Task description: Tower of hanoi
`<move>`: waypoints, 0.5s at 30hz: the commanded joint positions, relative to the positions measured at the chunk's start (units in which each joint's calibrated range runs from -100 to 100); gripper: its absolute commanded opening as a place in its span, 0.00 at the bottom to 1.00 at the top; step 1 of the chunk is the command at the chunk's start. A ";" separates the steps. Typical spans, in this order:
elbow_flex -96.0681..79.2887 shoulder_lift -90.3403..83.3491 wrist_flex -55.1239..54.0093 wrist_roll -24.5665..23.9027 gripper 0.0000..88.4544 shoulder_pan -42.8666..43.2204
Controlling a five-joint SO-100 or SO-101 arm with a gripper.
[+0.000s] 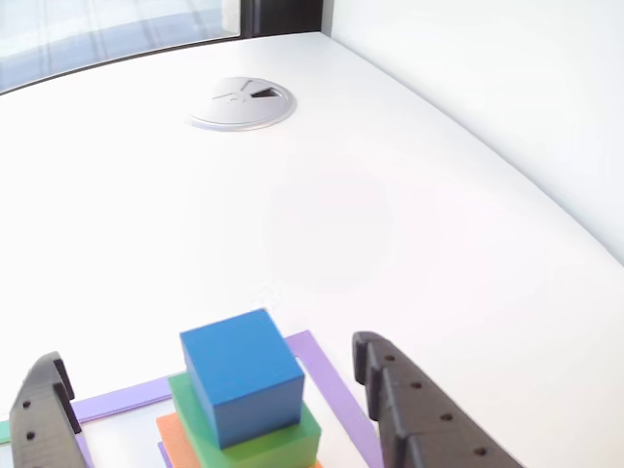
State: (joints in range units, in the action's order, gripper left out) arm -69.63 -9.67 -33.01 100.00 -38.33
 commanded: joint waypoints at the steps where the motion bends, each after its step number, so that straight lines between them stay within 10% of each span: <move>1: 2.36 0.50 -2.54 0.00 0.38 1.51; 15: 1.72 4.38 -5.45 0.00 0.34 3.81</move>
State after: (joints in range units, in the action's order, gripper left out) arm -69.54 -4.94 -36.72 100.00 -35.75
